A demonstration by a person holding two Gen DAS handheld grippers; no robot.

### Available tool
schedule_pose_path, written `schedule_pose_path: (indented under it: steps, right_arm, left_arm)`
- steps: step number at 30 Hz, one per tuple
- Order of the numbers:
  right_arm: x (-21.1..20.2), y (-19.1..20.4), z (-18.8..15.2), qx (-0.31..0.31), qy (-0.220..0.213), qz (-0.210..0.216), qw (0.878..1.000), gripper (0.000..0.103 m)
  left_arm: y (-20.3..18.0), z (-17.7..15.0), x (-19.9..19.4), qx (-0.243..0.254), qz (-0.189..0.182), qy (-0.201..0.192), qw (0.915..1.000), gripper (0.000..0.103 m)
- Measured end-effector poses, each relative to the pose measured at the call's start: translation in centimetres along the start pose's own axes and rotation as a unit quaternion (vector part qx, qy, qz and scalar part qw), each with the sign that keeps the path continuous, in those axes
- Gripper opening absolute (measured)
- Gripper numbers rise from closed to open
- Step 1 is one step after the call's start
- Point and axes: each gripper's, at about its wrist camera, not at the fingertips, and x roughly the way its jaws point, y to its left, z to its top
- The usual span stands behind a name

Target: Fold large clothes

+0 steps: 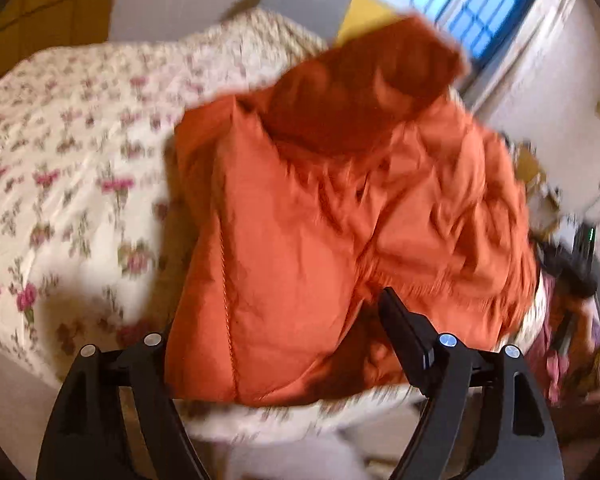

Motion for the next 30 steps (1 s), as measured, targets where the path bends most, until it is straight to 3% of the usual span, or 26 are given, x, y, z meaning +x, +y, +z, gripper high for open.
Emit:
schedule_pose_path:
  steps: [10,12,15,17,21,23,26,29,30]
  right_arm:
    - [3.7,2.0,2.8,-0.012,0.004,-0.005,1.0,0.095]
    - [4.0,2.1,3.0,-0.007,0.003,-0.005,1.0,0.095]
    - [3.8,1.9,2.9,-0.002,0.0,-0.001,1.0,0.095]
    - [3.6,1.9,2.8,-0.002,-0.001,-0.001,1.0,0.095]
    - [3.9,2.1,3.1,-0.01,-0.001,-0.004,1.0,0.095]
    - [4.3,2.3,3.4,-0.016,0.001,-0.006,1.0,0.095]
    - [4.8,2.9,3.9,-0.029,0.0,-0.009,1.0,0.095]
    - [5.1,3.6,4.0,-0.048,0.002,-0.011,0.999,0.077]
    - [5.1,3.9,4.0,-0.057,0.004,-0.014,0.998,0.063]
  left_arm:
    - [1.1,-1.6,-0.5,0.034,-0.034,0.054,0.9974,0.076]
    - [1.8,-1.7,-0.5,0.026,-0.039,0.054,0.9974,0.088]
    - [3.0,-2.2,-0.5,0.043,0.017,0.074,0.9962,0.094]
    - [3.8,-2.4,-1.3,0.043,0.019,0.072,0.9963,0.094]
    - [4.4,-0.9,-3.8,0.027,0.052,-0.007,0.9983,0.094]
    - [3.9,0.7,-4.7,0.024,0.05,-0.059,0.9967,0.094]
    - [1.8,3.5,-4.0,0.046,0.036,-0.094,0.9939,0.095]
    - [-1.2,5.9,-1.8,0.099,0.031,-0.108,0.9887,0.095]
    - [-2.3,6.6,-1.0,0.116,0.034,-0.115,0.986,0.095]
